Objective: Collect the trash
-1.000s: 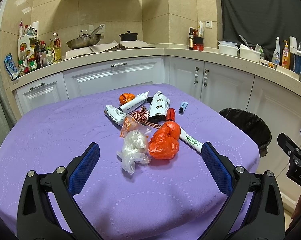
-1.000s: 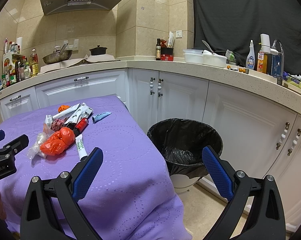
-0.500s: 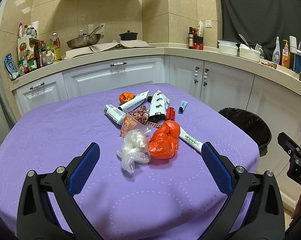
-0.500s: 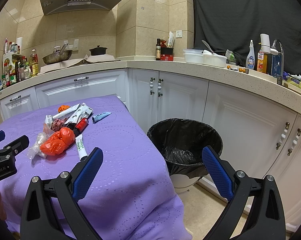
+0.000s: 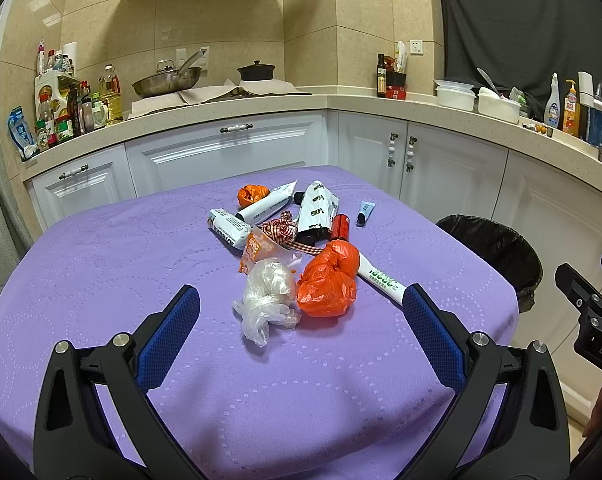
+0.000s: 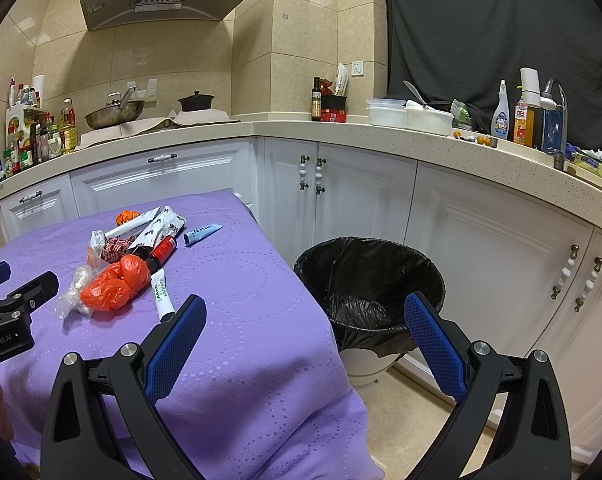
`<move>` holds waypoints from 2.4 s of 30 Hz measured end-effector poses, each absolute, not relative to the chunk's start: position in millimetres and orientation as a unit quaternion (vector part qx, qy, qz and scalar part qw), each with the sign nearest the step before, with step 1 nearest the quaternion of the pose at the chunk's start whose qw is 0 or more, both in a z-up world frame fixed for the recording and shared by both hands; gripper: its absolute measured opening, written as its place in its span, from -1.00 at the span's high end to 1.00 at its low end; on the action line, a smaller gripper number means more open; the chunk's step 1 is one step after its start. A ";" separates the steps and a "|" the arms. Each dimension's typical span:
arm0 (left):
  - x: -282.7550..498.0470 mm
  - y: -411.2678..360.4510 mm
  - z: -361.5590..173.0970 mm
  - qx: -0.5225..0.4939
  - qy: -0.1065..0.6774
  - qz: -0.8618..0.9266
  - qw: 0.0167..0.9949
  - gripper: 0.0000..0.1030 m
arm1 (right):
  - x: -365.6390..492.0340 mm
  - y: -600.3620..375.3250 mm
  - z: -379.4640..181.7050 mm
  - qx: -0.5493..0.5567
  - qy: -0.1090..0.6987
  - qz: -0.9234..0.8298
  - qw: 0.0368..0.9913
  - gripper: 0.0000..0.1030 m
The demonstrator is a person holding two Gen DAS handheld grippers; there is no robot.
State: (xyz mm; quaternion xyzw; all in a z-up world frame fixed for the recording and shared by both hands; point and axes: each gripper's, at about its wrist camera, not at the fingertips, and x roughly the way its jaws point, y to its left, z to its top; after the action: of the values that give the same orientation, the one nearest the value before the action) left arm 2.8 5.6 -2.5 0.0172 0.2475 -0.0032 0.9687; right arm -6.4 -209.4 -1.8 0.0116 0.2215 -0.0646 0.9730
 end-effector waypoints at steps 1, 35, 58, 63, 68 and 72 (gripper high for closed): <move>2.8 5.4 -2.5 0.017 0.248 -0.003 0.969 -0.92 | -6.3 -209.5 -1.9 0.012 0.222 -0.065 0.973 -0.87; 18.1 40.7 -25.7 -0.007 0.283 0.027 0.959 -0.91 | 30.8 -183.4 -19.7 -0.003 0.253 0.021 0.967 -0.87; 43.9 72.4 -49.6 -0.031 0.342 0.030 0.939 -0.16 | 102.0 -125.5 -62.0 -0.019 0.340 0.153 0.928 0.08; 50.9 73.7 -46.8 -0.036 0.340 0.026 0.939 -0.17 | 110.4 -119.9 -67.1 -0.027 0.345 0.170 0.923 0.43; 59.1 67.6 -45.8 -0.037 0.345 0.009 0.938 -0.19 | 113.0 -120.6 -66.1 -0.028 0.346 0.174 0.922 0.64; 64.1 60.7 -46.1 -0.031 0.346 0.000 0.938 -0.19 | 114.5 -125.2 -66.0 -0.023 0.347 0.173 0.922 0.65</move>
State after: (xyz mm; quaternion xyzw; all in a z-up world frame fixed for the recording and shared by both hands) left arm 64.1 60.7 -46.1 -0.0309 0.3458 0.0005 0.9378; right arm 114.5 -125.2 -66.0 -0.0227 0.3468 0.1732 0.9215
